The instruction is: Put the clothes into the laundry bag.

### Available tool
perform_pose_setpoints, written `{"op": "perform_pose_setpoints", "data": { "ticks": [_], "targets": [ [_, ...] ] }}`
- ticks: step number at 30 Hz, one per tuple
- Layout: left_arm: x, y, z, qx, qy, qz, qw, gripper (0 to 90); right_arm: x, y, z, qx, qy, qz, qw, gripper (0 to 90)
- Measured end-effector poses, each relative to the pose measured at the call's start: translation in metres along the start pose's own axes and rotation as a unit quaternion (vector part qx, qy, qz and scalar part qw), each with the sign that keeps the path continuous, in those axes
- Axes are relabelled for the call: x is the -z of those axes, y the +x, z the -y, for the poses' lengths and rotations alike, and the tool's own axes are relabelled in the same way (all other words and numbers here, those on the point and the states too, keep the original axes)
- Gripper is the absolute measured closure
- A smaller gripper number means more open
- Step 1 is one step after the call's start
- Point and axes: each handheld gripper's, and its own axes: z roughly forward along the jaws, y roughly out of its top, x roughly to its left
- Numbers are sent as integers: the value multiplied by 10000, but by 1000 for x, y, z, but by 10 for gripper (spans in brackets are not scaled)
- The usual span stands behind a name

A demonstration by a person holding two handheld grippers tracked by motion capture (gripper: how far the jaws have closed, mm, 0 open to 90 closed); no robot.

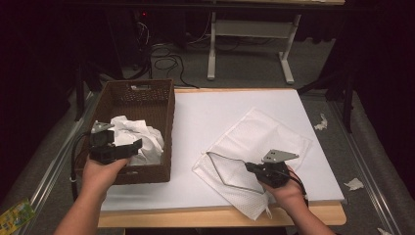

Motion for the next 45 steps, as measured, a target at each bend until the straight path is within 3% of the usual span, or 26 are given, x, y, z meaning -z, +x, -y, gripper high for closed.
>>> {"op": "perform_pose_setpoints", "data": {
  "ticks": [4, 7, 10, 13, 17, 21, 24, 26, 30, 31, 37, 40, 42, 45],
  "targets": [
    [-7, 3, -9, 72, 320, -38, 9995, 5, -1, 0, -1, 31, -1, -20, 10000, 893],
    [-13, 4, -17, 179, 732, 79, 9971, 5, -2, 0, -1, 35, 20, -19, 10000, 893],
    [-19, 3, -25, 120, 1040, 88, 9945, 4, -1, 1, -1, 81, 6, -31, 10000, 893],
    [-27, 3, -33, 125, 1425, 123, 9896, 4, -3, 1, -1, 73, 21, -56, 10000, 893],
    [-28, 9, -41, 12, 1797, -28, 9837, 4, -2, 0, -1, 75, -9, -65, 10000, 893],
    [-28, 24, -38, 207, 2126, -209, 9767, 1, -1, 1, -1, 101, -13, -46, 9999, 893],
    [-31, 32, -36, 455, 2180, -151, 9748, 3, 1, 2, -2, 98, -28, -24, 9999, 893],
    [-36, 34, -34, 505, 2295, -230, 9717, 3, 1, 2, -2, 108, -44, -29, 9999, 893],
    [-44, 39, -30, 629, 2582, -138, 9640, 3, 0, 2, -2, 93, -20, -16, 10000, 893],
    [-46, 39, -30, 715, 2577, -80, 9635, 4, 0, 2, -2, 87, -28, -20, 10000, 893],
    [-67, 26, -35, 663, 2703, 225, 9602, 4, 0, 2, -2, 96, -31, -18, 9999, 893],
    [-77, 22, -36, 763, 2670, 340, 9601, 3, 0, 3, -2, 127, -41, -25, 9999, 893],
    [-78, 21, -38, 842, 2607, 434, 9608, 3, 0, 3, -2, 123, -21, -14, 9999, 893],
    [-76, 24, -45, 997, 2417, 501, 9639, 3, 0, 3, -2, 126, -41, -23, 9999, 893]
  ]
}}
